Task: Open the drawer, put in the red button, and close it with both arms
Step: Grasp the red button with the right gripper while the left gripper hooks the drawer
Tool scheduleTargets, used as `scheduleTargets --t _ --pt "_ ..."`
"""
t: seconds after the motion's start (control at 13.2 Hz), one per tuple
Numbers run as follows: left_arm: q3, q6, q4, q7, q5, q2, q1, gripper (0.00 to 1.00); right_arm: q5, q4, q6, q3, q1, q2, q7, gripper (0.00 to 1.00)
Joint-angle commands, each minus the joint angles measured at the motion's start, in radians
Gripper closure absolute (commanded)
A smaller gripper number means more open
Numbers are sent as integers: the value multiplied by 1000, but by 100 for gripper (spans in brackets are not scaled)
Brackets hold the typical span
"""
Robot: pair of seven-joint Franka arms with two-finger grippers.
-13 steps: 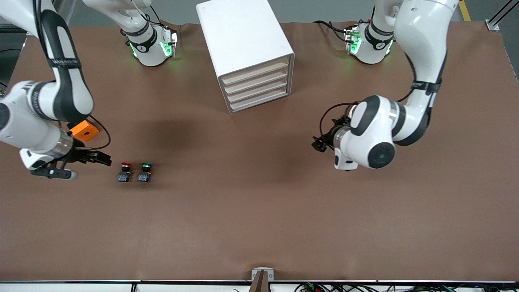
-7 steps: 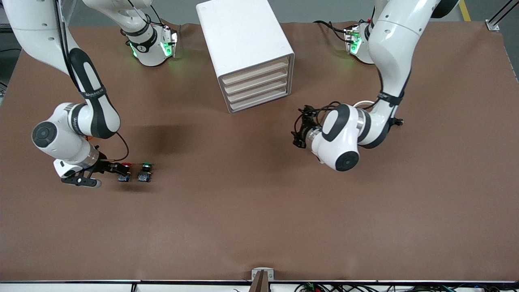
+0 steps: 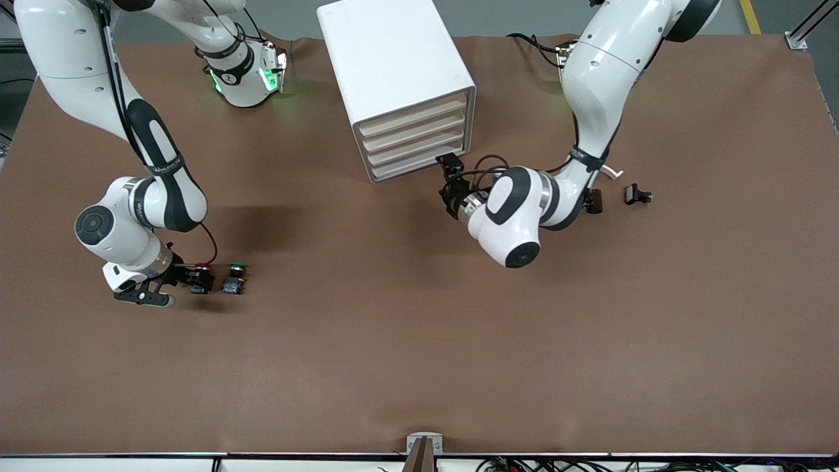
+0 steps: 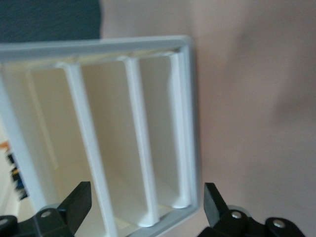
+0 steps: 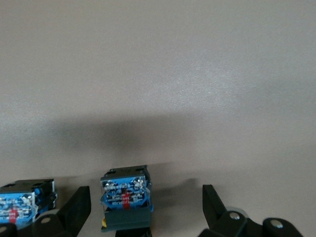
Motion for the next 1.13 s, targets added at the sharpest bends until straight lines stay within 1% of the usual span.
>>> scheduleTargets --t 0.0,0.15,0.23,0.3,0.38,0.45,0.53,0.68,0.83,0.91,1.06 --pt "-2 -103 22 -30 -92 41 4 0 18 6 4 13 -1 12 11 0" --pt "-6 -119 19 -31 -97 51 -2 0 18 3 4 20 -3 13 11 0" --pt "-16 -128 19 -31 -98 61 -4 0 18 3 4 22 -3 13 12 2" --pt "-29 -146 21 -30 -98 67 -4 0 18 3 0 22 0 13 12 21" --pt "-37 -160 21 -30 -98 77 -5 5 18 3 -5 23 -1 15 14 50" --pt "-42 -163 19 -30 -100 78 -10 9 18 2 -8 29 -3 13 15 85" --pt "-46 -165 19 -31 -106 86 -14 10 20 2 -9 31 -4 13 17 100" --pt "-51 -169 19 -50 -141 101 -21 33 18 3 -32 31 -6 9 17 100" --pt "-51 -169 22 -77 -156 110 -25 39 20 11 -77 31 -6 -5 20 100" --pt "-51 -168 24 -106 -162 118 -34 46 18 16 -98 33 -4 -14 29 100" --pt "-51 -168 25 -126 -164 126 -44 49 20 25 -144 31 -4 -46 33 100"
